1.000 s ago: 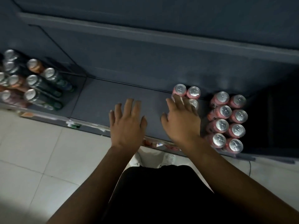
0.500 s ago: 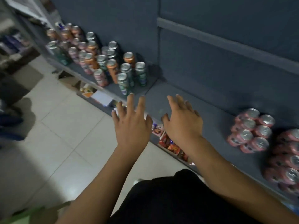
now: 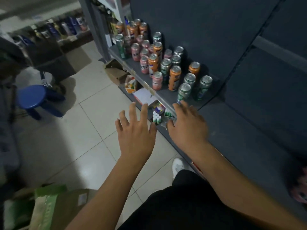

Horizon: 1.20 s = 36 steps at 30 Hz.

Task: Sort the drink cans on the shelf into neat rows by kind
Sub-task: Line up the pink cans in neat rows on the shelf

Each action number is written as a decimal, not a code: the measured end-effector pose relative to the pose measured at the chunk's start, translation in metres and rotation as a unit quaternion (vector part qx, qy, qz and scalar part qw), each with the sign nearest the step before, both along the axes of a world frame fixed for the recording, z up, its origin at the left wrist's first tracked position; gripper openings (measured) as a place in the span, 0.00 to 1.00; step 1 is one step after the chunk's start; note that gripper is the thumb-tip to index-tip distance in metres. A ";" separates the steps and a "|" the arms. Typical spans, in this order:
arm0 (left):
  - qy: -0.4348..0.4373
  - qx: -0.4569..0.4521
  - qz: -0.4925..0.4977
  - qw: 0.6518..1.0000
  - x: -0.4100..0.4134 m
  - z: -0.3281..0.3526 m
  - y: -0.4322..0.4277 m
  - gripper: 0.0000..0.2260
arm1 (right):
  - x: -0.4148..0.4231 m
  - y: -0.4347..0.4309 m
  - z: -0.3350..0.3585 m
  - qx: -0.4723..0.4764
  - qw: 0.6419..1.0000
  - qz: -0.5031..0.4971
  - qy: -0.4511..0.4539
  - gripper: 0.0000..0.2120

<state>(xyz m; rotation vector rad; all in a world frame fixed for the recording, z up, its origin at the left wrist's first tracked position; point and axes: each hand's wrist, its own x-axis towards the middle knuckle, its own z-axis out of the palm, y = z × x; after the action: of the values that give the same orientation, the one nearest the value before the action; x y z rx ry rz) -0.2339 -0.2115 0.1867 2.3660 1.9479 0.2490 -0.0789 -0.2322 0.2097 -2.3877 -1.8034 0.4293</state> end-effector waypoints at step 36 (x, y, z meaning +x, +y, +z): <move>0.047 -0.159 -0.239 0.957 0.088 -0.054 0.554 0.26 | 0.083 0.438 -0.067 -0.004 0.943 -0.328 0.052 0.21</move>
<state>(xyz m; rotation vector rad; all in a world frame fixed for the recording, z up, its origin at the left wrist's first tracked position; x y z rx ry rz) -0.1458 0.3420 0.1323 2.5530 1.2566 -0.1940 0.0038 0.2057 0.1424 -2.7073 -0.8714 0.4575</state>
